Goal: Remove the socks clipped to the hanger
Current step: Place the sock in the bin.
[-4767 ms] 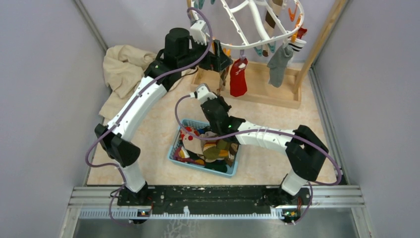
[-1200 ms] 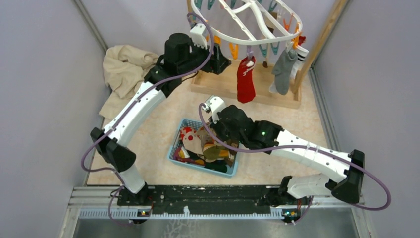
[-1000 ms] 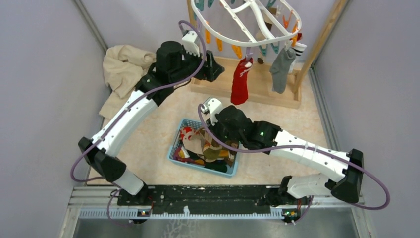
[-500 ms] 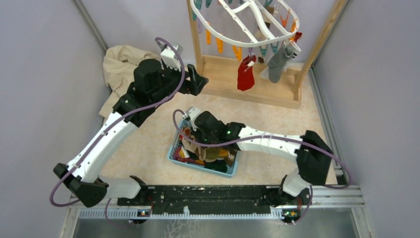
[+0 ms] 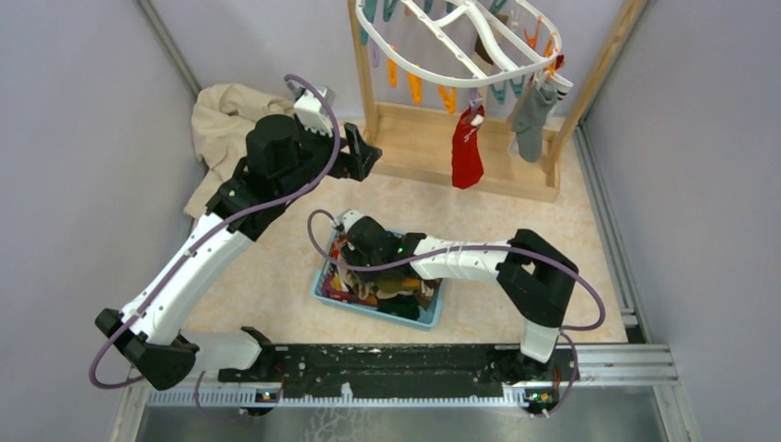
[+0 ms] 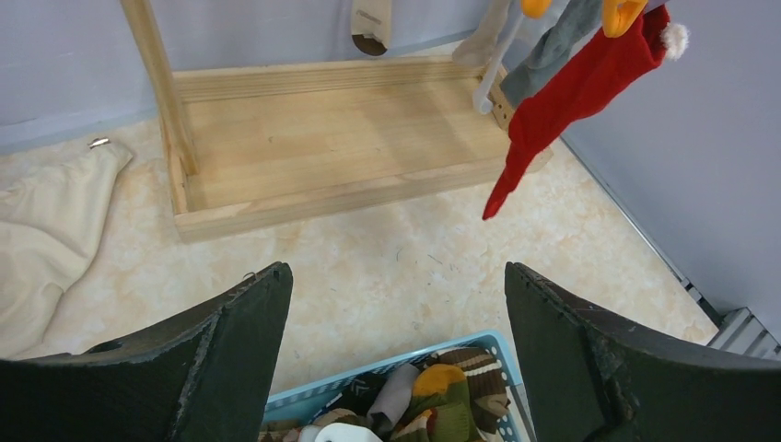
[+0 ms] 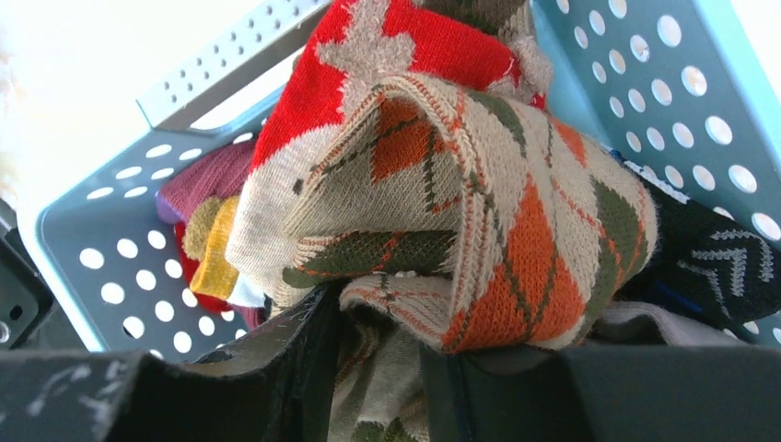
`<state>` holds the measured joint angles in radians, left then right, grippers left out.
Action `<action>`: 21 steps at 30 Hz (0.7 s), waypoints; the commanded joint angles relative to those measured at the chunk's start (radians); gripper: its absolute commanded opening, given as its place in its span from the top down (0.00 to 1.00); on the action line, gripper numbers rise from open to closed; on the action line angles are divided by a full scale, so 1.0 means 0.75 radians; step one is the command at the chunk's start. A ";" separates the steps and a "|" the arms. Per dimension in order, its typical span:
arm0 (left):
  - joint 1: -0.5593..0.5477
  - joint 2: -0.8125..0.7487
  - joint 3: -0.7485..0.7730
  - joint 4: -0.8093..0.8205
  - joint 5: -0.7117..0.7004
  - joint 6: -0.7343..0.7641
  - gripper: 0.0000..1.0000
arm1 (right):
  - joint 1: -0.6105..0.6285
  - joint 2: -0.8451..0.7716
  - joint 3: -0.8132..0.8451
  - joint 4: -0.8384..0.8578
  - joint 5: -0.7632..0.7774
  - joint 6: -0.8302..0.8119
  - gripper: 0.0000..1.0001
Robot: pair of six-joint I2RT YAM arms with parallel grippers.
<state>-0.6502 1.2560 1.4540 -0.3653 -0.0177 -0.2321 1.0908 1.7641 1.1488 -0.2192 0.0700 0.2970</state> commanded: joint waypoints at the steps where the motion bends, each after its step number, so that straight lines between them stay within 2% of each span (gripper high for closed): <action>1: -0.004 -0.030 -0.011 0.000 -0.015 0.008 0.09 | 0.019 0.155 -0.026 -0.099 0.082 0.028 0.62; 5: -0.004 -0.033 -0.012 0.000 -0.019 0.013 0.09 | 0.031 0.018 -0.044 -0.146 0.145 0.002 0.55; 14: -0.006 -0.026 -0.003 0.007 -0.017 0.013 0.09 | 0.031 -0.450 -0.004 -0.211 0.096 -0.039 0.34; 21: -0.005 -0.022 0.005 0.005 -0.008 0.007 0.09 | 0.030 -0.528 -0.006 -0.308 0.177 -0.032 0.32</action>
<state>-0.6502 1.2552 1.4540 -0.3672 -0.0254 -0.2314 1.1046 1.3819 1.1343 -0.3977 0.1562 0.2806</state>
